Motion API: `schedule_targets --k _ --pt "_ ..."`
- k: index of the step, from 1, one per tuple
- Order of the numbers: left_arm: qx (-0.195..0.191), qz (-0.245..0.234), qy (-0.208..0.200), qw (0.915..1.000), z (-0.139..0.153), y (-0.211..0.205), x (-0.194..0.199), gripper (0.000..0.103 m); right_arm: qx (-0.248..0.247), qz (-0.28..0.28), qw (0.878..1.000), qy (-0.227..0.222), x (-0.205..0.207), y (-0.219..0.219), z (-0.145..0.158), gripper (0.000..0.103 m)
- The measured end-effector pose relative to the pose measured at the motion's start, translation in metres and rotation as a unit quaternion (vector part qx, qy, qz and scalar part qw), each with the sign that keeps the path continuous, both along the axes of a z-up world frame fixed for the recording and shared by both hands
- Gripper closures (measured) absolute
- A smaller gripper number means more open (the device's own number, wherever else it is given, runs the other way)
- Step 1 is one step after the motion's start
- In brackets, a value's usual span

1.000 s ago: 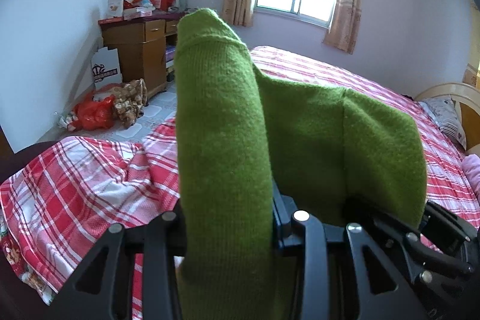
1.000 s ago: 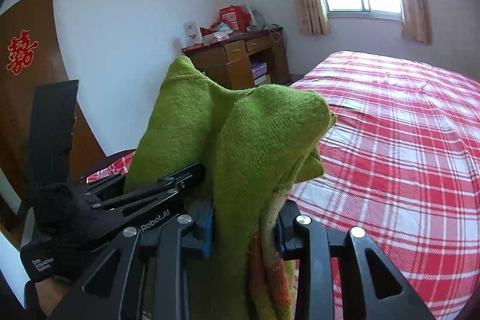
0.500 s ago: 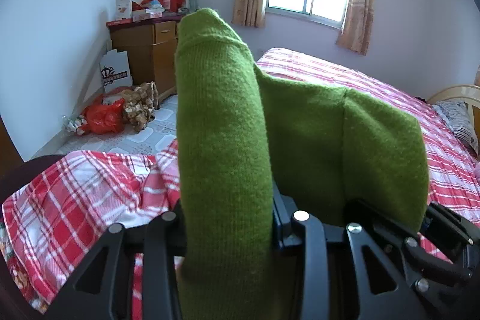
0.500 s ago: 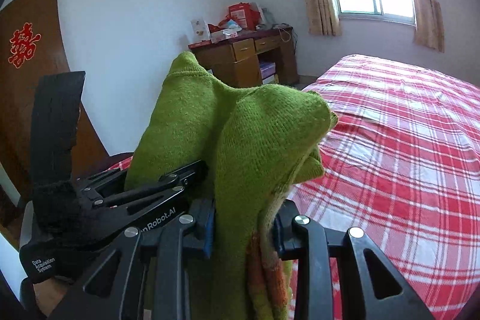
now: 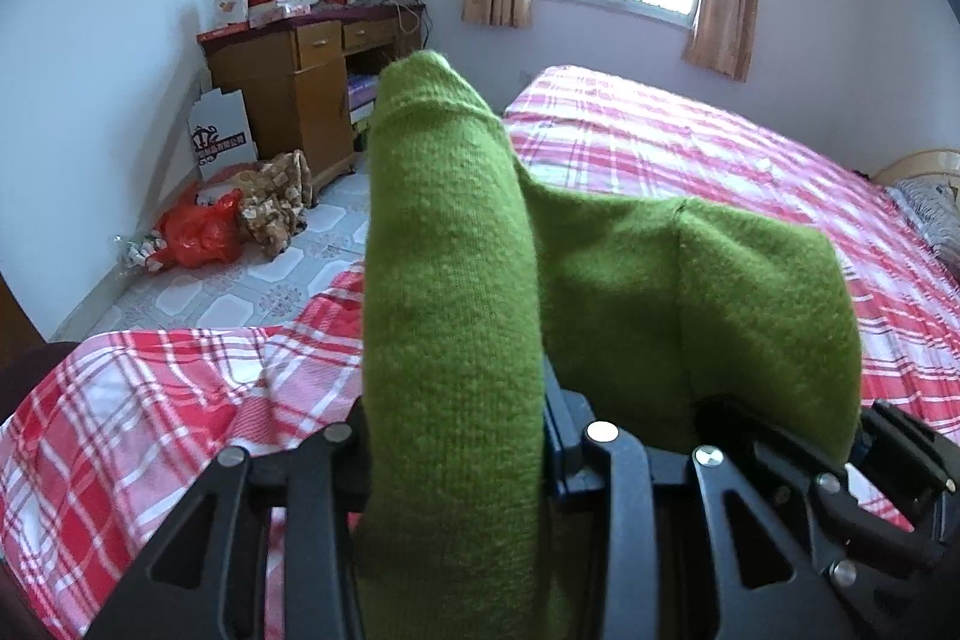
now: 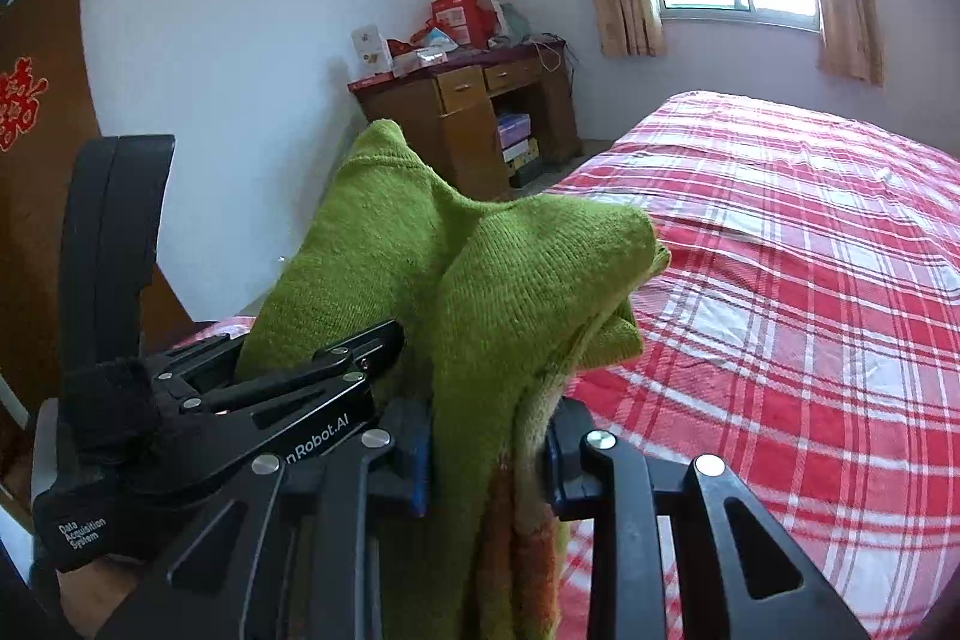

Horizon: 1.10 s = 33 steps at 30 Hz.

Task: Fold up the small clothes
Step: 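Lift the green bundle with both grippers and carry it across the bed, then lower the bundle onto the bedspread and open both grippers to release it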

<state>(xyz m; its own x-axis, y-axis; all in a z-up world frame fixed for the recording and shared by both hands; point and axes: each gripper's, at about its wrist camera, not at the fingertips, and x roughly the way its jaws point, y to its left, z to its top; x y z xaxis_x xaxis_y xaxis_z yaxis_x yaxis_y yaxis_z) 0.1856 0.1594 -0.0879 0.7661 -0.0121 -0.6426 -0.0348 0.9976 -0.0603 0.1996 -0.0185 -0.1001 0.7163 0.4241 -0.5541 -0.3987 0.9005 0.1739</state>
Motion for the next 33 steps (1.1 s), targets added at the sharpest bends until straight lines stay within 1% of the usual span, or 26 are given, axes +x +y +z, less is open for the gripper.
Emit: schedule_targets --k 4,6,8,10,13,15,16,18,21,23,25,26,27,28,29,31,33 --pt "0.015 0.004 0.009 0.9998 -0.011 -0.005 0.015 0.065 -0.041 -0.007 0.999 -0.002 0.024 0.005 -0.021 0.074" --pt "0.021 0.011 0.013 0.9996 -0.016 -0.003 0.02 0.065 -0.053 -0.014 0.999 0.003 0.034 0.003 -0.031 0.074" --pt "0.014 0.017 0.021 0.9995 -0.02 0.002 0.022 0.063 -0.062 -0.024 0.998 0.023 0.047 -0.001 -0.048 0.075" --pt "-0.002 0.022 0.034 0.9992 -0.026 0.006 0.025 0.061 -0.065 -0.027 0.997 0.034 0.056 -0.004 -0.06 0.075" --pt "0.004 0.033 0.04 0.9986 -0.029 0.008 0.03 0.053 -0.061 -0.025 0.997 0.039 0.061 -0.004 -0.062 0.074" --pt "0.011 0.041 0.044 0.9981 -0.031 0.008 0.032 0.044 -0.061 -0.024 0.997 0.04 0.062 -0.005 -0.063 0.074" --pt "0.012 0.044 0.045 0.998 -0.032 0.01 0.034 0.041 -0.056 -0.024 0.997 0.045 0.064 -0.007 -0.063 0.074" --pt "0.012 0.052 0.047 0.9975 -0.034 0.013 0.038 0.029 -0.048 -0.027 0.997 0.053 0.067 -0.01 -0.063 0.073" --pt "0.002 0.064 0.051 0.9967 -0.035 0.018 0.042 0.021 -0.042 -0.018 0.997 0.062 0.067 -0.013 -0.059 0.072" --pt "0.005 0.068 0.048 0.9965 -0.034 0.018 0.04 0.018 -0.022 -0.017 0.997 0.065 0.064 -0.022 -0.05 0.072" --pt "0.011 0.072 0.046 0.9963 -0.034 0.017 0.04 0.016 0.015 -0.043 0.997 0.062 0.056 -0.04 -0.037 0.072" --pt "0.011 0.073 0.047 0.9961 -0.034 0.017 0.04 0.015 0.017 -0.056 0.997 0.055 0.052 -0.043 -0.032 0.072" --pt "0.012 0.075 0.048 0.996 -0.034 0.017 0.041 0.014 0.008 -0.074 0.996 0.04 0.046 -0.044 -0.026 0.072" --pt "0.011 0.076 0.049 0.9958 -0.035 0.018 0.042 0.014 -0.01 -0.092 0.996 0.01 0.039 -0.042 -0.015 0.072" --pt "0.009 0.078 0.05 0.9957 -0.035 0.019 0.042 0.013 -0.017 -0.096 0.995 -0.004 0.036 -0.039 -0.009 0.072" --pt "0.006 0.081 0.051 0.9954 -0.036 0.021 0.042 0.011 -0.035 -0.077 0.996 -0.024 0.034 -0.024 0.001 0.072" --pt "0.003 0.081 0.052 0.9953 -0.036 0.022 0.043 0.011 -0.07 -0.045 0.996 -0.022 0.039 -0.001 0.001 0.072"
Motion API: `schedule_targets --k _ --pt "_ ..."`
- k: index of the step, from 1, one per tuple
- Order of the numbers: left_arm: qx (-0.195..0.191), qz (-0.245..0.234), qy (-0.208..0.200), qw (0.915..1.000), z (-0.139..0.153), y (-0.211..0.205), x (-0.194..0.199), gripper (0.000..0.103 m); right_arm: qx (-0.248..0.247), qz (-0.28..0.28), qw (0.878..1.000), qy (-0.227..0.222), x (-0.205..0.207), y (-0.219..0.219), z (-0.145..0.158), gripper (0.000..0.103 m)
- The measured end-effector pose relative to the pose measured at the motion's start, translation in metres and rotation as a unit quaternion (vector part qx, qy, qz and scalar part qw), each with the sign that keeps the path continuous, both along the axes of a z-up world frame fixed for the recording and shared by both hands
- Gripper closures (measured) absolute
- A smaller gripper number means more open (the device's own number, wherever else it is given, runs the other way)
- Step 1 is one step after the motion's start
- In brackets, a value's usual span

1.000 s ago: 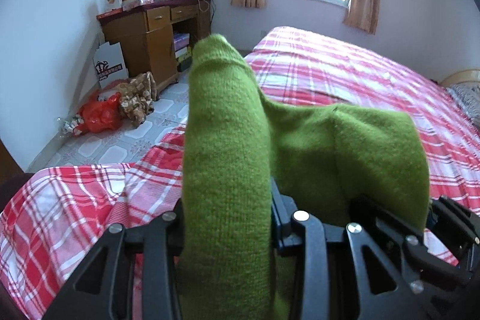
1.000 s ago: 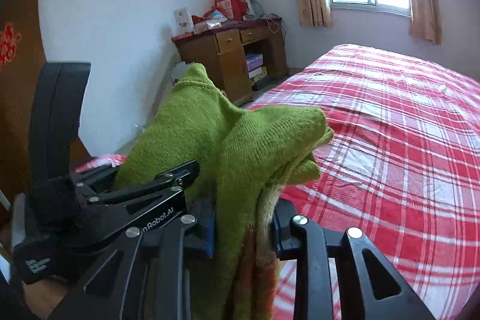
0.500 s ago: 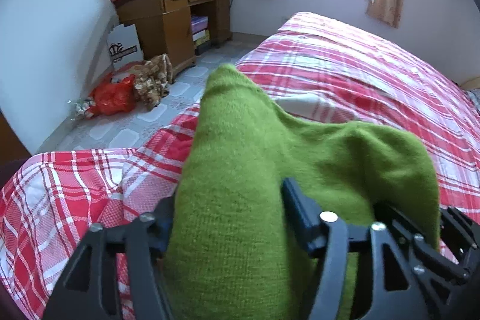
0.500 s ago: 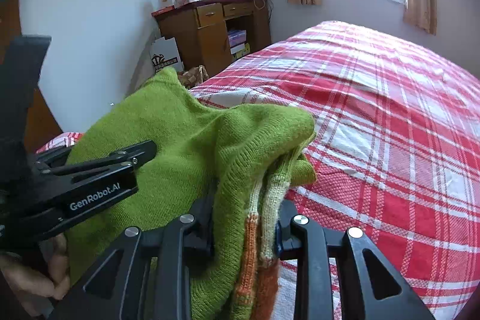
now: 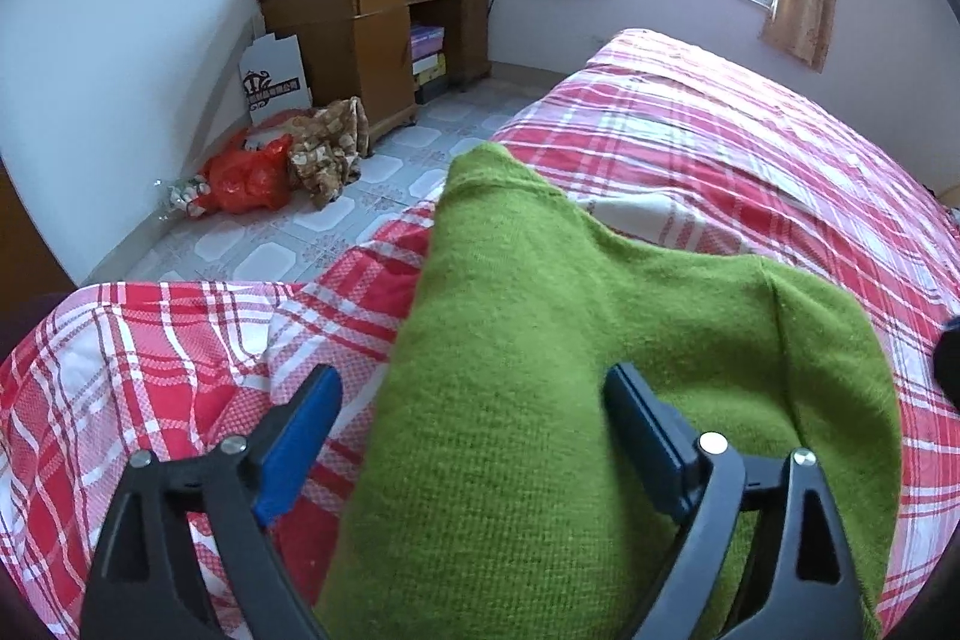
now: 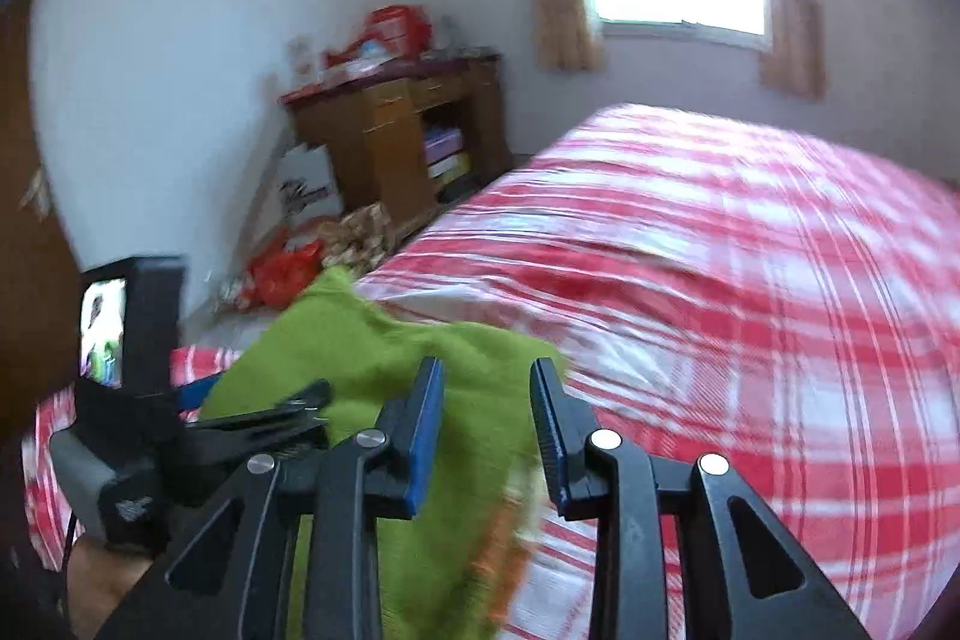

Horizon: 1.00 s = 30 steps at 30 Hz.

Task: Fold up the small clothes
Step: 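Lower the bundle onto the bedspread and open both grippers to release it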

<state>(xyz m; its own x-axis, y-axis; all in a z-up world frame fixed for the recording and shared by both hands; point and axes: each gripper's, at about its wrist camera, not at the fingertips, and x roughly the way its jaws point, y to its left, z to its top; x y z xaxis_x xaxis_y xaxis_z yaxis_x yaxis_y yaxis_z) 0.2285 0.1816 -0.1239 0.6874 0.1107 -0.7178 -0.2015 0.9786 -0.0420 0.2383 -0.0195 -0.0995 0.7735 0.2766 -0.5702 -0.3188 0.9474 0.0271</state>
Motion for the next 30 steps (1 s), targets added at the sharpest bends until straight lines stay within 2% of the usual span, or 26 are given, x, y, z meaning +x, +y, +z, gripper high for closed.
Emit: schedule_targets --k 2,4,5,7,9,11,14,19,22,25,30 --pt "-0.005 0.0 0.0 1.0 0.0 0.001 0.0 0.01 -0.024 0.021 0.999 0.028 0.011 0.018 -0.014 0.074" --pt "-0.014 0.002 0.002 0.9999 -0.001 0.005 0.0 0.008 -0.04 0.002 0.996 0.085 0.032 0.021 -0.045 0.074" --pt "-0.026 0.004 0.008 0.9996 -0.002 0.008 0.001 0.005 -0.037 -0.004 0.994 0.099 0.04 0.018 -0.056 0.075" --pt "-0.06 0.013 0.028 0.9977 -0.008 0.016 0.006 0.003 -0.034 0.001 0.997 0.07 0.043 0.014 -0.064 0.076" --pt "-0.085 0.018 0.039 0.9955 -0.012 0.022 0.01 0.0 -0.043 0.0 0.997 0.064 0.044 0.018 -0.064 0.076" --pt "-0.093 0.023 0.046 0.9943 -0.014 0.024 0.012 0.0 -0.051 0.0 0.997 0.06 0.046 0.021 -0.066 0.076" --pt "-0.083 0.023 0.043 0.9953 -0.014 0.019 0.013 0.0 -0.047 -0.001 0.997 0.063 0.05 0.02 -0.067 0.076" --pt "-0.091 0.026 0.036 0.9948 -0.012 0.021 0.006 0.0 -0.067 0.005 0.996 0.059 0.052 0.023 -0.066 0.074" --pt "-0.094 0.016 0.03 0.995 -0.003 0.019 -0.013 0.0 -0.052 0.022 0.997 0.059 0.043 0.015 -0.056 0.074" --pt "-0.068 0.014 0.021 0.9973 0.007 0.014 -0.035 0.0 -0.008 0.003 1.0 0.023 0.007 -0.005 -0.029 0.074" --pt "-0.012 0.008 0.003 0.9999 0.023 0.0 -0.078 0.0 0.007 0.022 1.0 0.0 -0.061 -0.009 -0.012 0.073"
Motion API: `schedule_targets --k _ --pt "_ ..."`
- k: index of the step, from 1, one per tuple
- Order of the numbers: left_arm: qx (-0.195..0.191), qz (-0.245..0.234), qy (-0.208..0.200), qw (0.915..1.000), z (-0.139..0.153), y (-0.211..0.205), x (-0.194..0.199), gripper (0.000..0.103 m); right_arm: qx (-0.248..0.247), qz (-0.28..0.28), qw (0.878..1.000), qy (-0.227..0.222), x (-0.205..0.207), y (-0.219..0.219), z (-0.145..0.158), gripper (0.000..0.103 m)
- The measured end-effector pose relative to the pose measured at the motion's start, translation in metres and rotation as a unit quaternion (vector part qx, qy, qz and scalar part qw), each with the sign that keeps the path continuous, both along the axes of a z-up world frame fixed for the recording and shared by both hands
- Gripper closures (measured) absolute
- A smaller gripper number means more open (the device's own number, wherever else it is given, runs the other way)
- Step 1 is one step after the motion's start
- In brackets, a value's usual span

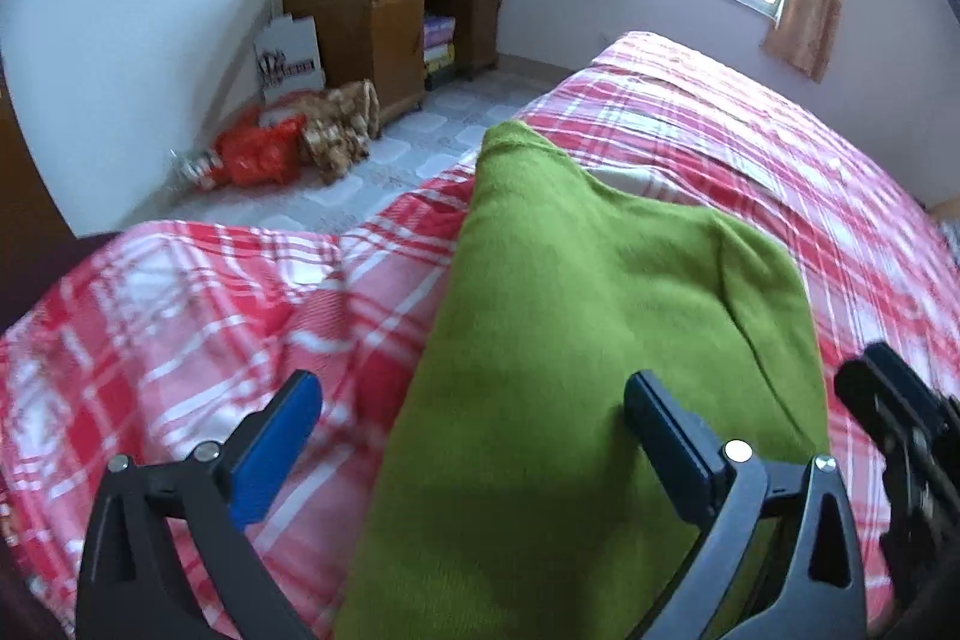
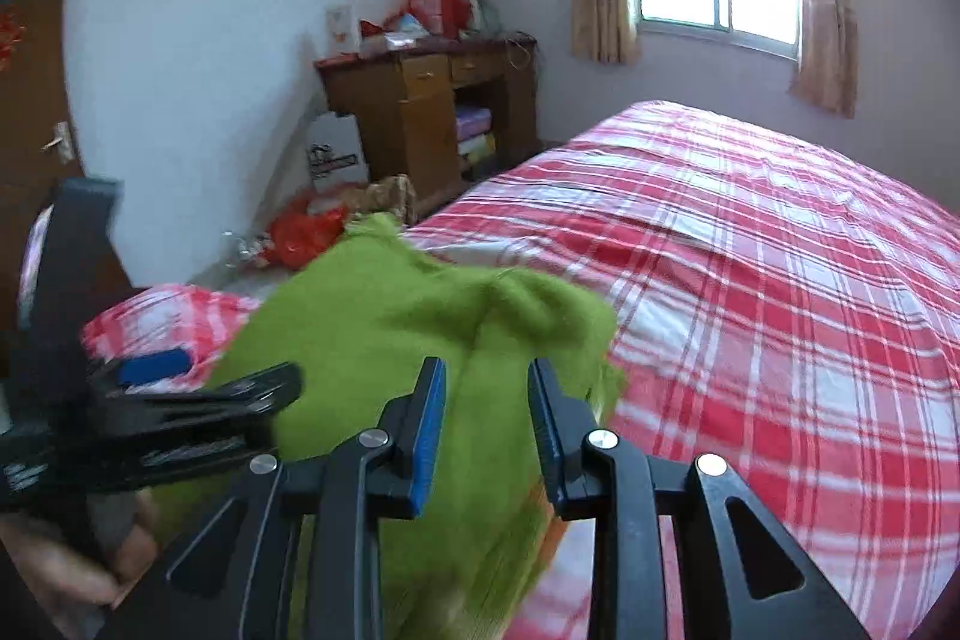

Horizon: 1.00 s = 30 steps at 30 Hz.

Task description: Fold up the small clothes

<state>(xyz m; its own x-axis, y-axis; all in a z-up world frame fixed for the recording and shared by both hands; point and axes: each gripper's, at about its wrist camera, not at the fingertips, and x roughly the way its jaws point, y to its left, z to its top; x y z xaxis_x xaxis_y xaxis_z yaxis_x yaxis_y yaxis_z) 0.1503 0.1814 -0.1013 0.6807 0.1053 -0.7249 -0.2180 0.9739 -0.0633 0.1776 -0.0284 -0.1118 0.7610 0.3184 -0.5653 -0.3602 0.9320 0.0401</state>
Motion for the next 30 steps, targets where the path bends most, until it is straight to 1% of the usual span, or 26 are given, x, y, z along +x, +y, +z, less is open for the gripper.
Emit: schedule_targets --k 3,5,7,9,10,12,13,15,16,18,19,21,24,25,26,28,30 --pt "0.024 0.001 -0.003 0.9997 0.0 -0.008 -0.021 0.0 -0.009 0.008 1.0 0.0 -0.034 0.003 -0.006 0.073" --pt "0.031 0.003 0.001 0.9995 -0.003 -0.011 -0.032 0.0 -0.013 0.012 1.0 0.012 -0.046 0.004 -0.016 0.073" --pt "0.029 0.001 0.012 0.9995 -0.011 -0.014 -0.042 0.0 -0.022 0.008 0.999 0.044 -0.047 0.007 -0.034 0.073" --pt "0.031 -0.007 0.032 0.999 -0.022 -0.018 -0.044 0.001 -0.033 -0.005 0.997 0.072 -0.042 0.009 -0.05 0.073" --pt "0.034 -0.004 0.04 0.9986 -0.026 -0.018 -0.044 0.001 -0.038 -0.011 0.996 0.079 -0.041 0.009 -0.056 0.072" --pt "0.032 -0.001 0.063 0.9975 -0.038 -0.016 -0.043 0.001 -0.053 -0.021 0.996 0.069 -0.044 0.01 -0.059 0.063" --pt "0.024 0.001 0.064 0.9977 -0.039 -0.013 -0.045 0.001 -0.056 -0.026 0.995 0.083 -0.044 0.009 -0.063 0.058" --pt "-0.004 0.001 0.07 0.9975 -0.039 -0.007 -0.05 0.001 -0.035 -0.04 0.994 0.097 -0.047 0.0 -0.062 0.05" --pt "-0.005 0.0 0.071 0.9975 -0.038 -0.006 -0.052 0.001 -0.011 -0.046 0.993 0.111 -0.049 -0.008 -0.062 0.046" --pt "0.015 0.001 0.063 0.9979 -0.033 -0.008 -0.06 0.001 0.032 -0.053 0.99 0.13 -0.058 -0.022 -0.061 0.046" --pt "0.026 0.001 0.057 0.998 -0.03 -0.01 -0.065 0.001 0.044 -0.06 0.989 0.131 -0.064 -0.028 -0.06 0.046" --pt "0.041 -0.002 0.042 0.9983 -0.023 -0.013 -0.077 0.001 0.051 -0.069 0.989 0.119 -0.079 -0.034 -0.054 0.046" --pt "0.04 -0.006 0.021 0.999 -0.014 -0.016 -0.098 0.001 0.045 -0.073 0.991 0.1 -0.101 -0.038 -0.042 0.046" --pt "0.039 -0.008 0.014 0.9991 -0.01 -0.017 -0.105 0.001 0.038 -0.074 0.992 0.093 -0.108 -0.038 -0.038 0.045" --pt "0.038 -0.009 0.008 0.9992 -0.009 -0.017 -0.11 0.001 0.026 -0.077 0.993 0.084 -0.116 -0.038 -0.033 0.039" --pt "0.043 -0.012 -0.006 0.999 -0.002 -0.017 -0.122 0.001 0.006 -0.082 0.995 0.061 -0.132 -0.039 -0.022 0.034" --pt "0.054 -0.016 -0.021 0.9982 0.007 -0.02 -0.131 0.001 -0.005 -0.083 0.996 0.041 -0.143 -0.04 -0.011 0.033"
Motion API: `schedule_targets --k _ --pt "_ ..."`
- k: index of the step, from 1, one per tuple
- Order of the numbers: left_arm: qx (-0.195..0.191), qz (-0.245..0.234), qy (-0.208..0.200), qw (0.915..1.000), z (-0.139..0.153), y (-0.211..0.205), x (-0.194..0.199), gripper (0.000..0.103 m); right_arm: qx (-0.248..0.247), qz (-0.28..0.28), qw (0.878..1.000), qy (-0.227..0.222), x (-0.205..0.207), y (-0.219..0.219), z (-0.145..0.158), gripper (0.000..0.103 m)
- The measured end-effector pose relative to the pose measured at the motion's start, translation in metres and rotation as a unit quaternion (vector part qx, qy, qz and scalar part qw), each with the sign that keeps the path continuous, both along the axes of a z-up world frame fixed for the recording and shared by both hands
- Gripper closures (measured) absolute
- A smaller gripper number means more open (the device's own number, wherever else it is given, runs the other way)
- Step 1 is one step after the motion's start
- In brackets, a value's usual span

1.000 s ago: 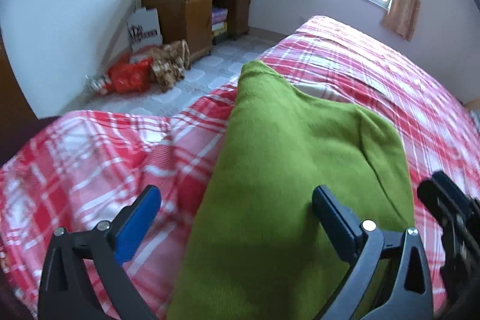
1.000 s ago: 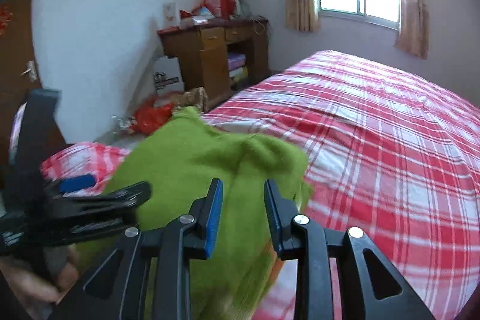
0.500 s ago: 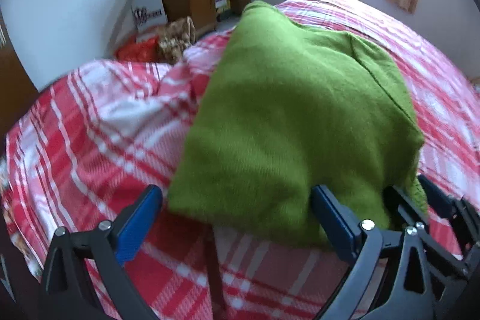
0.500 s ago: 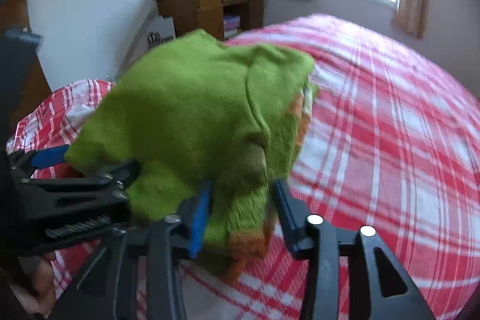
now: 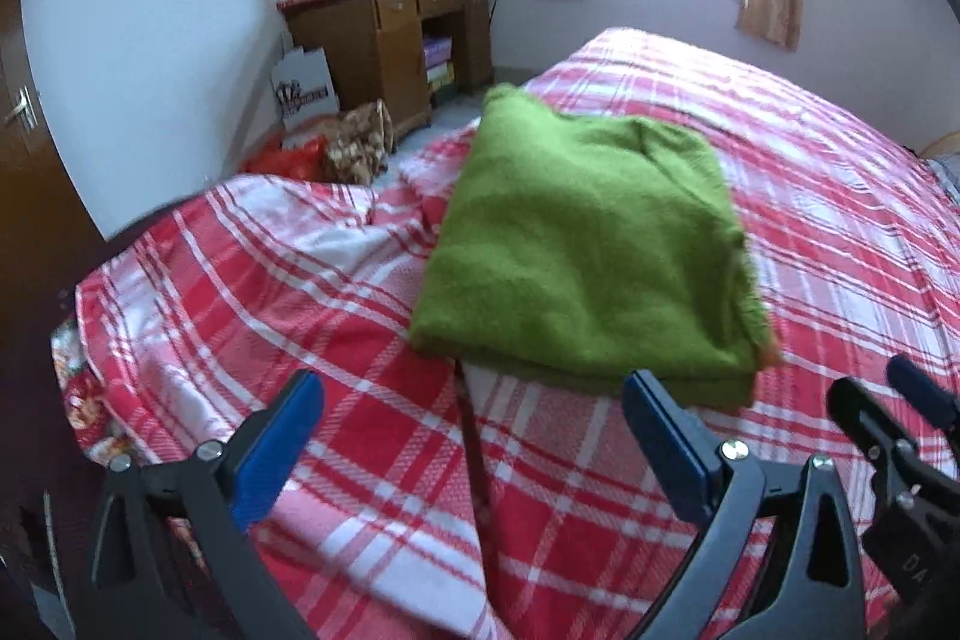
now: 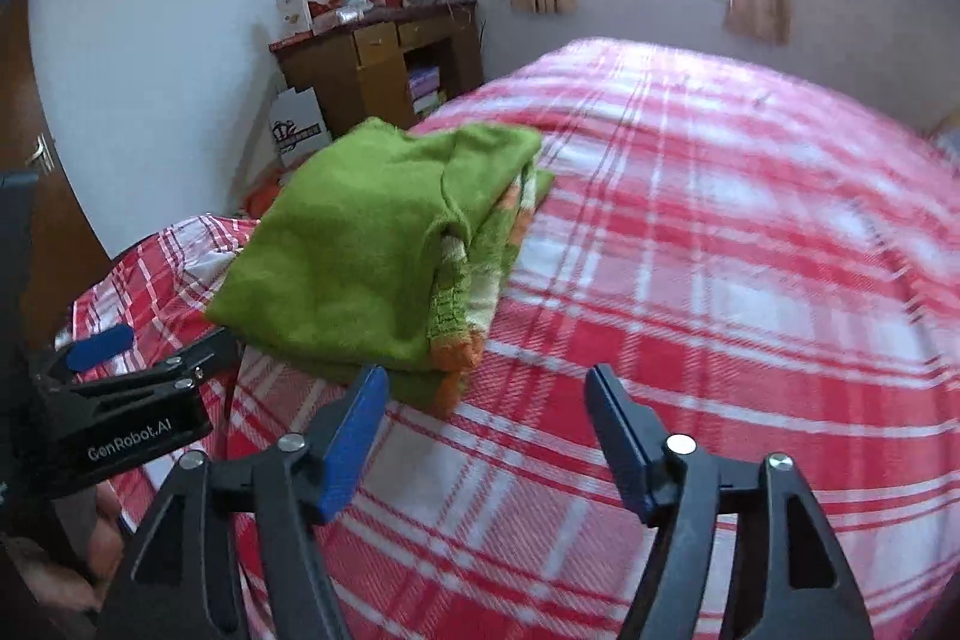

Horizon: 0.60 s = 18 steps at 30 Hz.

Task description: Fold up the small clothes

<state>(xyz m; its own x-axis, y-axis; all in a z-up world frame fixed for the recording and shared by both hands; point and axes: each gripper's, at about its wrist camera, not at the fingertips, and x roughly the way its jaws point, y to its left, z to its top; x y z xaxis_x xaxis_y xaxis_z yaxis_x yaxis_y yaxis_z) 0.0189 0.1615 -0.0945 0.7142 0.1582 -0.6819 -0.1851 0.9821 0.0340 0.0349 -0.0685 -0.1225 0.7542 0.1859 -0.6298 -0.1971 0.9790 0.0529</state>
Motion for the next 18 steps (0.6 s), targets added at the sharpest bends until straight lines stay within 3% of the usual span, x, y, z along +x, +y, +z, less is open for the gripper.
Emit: schedule_targets --k 7,15,18 --pt "0.018 -0.025 -0.037 0.9988 0.025 -0.014 -0.034 0.0 -0.017 -0.013 0.999 -0.045 -0.036 -0.006 0.029 0.027" --pt "0.02 -0.044 -0.02 0.9986 0.027 -0.017 -0.052 0.0 -0.03 -0.016 0.999 -0.02 -0.051 -0.006 0.034 0.025" --pt "0.022 -0.042 -0.031 0.9984 0.034 -0.018 -0.059 0.0 -0.026 -0.018 0.999 -0.029 -0.061 -0.006 0.043 0.025"
